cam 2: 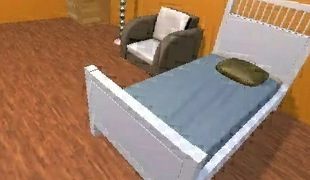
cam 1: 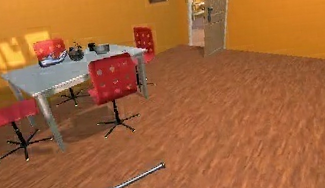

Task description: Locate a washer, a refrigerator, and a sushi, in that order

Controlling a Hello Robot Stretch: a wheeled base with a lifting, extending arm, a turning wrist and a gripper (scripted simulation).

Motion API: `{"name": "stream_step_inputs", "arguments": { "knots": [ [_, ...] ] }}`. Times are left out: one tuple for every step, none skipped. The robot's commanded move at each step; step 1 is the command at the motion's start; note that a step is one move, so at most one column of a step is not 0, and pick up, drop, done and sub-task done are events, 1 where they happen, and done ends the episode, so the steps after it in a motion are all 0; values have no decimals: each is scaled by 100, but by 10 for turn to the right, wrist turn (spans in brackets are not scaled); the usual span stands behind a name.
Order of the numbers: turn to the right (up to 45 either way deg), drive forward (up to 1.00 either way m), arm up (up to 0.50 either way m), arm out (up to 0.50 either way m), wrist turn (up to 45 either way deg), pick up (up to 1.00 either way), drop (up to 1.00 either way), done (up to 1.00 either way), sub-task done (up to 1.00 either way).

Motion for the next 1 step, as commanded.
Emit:
{"name": "stream_step_inputs", "arguments": {
  "knots": [
    [240,0,0,0,0,0,0,0,0]
  ]
}}
